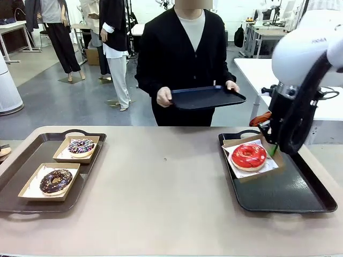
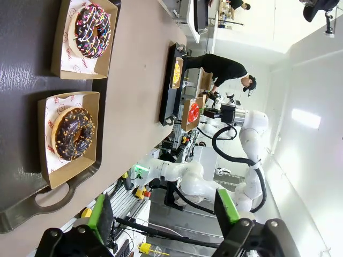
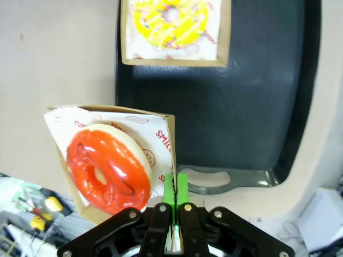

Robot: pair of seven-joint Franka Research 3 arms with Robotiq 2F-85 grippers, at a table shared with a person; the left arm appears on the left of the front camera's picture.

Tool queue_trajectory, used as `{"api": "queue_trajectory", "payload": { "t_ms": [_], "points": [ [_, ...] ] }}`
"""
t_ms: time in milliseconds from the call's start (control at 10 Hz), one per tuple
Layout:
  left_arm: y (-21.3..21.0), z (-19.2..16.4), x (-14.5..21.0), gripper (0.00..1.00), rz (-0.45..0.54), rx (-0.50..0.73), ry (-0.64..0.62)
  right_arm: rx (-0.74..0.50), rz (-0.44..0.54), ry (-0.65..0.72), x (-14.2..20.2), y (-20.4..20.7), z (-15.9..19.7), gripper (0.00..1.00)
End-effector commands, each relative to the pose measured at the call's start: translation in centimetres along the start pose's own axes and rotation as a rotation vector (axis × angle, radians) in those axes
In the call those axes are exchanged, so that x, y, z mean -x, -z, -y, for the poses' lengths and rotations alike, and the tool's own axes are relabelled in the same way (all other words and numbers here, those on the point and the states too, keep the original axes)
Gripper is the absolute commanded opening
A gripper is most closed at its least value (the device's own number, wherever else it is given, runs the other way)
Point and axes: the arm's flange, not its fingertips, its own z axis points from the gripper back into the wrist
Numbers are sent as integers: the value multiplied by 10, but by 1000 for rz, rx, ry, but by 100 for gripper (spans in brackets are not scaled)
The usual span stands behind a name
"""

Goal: Individually package the donuts and arrange them on the tray.
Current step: Place the picked Paper togo box on the Handle tray.

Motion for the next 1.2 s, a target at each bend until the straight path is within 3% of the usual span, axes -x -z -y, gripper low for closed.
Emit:
{"api": "queue_trajectory", "payload": {
  "t_ms": [0, 600, 1100],
  "points": [
    [-2, 1, 1, 100, 4, 0, 2, -15, 22, 18, 18, 15, 23, 1],
    [-2, 1, 1, 100, 4, 0, 2, -85, -9, 118, -10, 56, 74, 1],
    [-2, 1, 1, 100, 4, 0, 2, -86, -31, 123, -42, 80, 78, 1]
  ]
}}
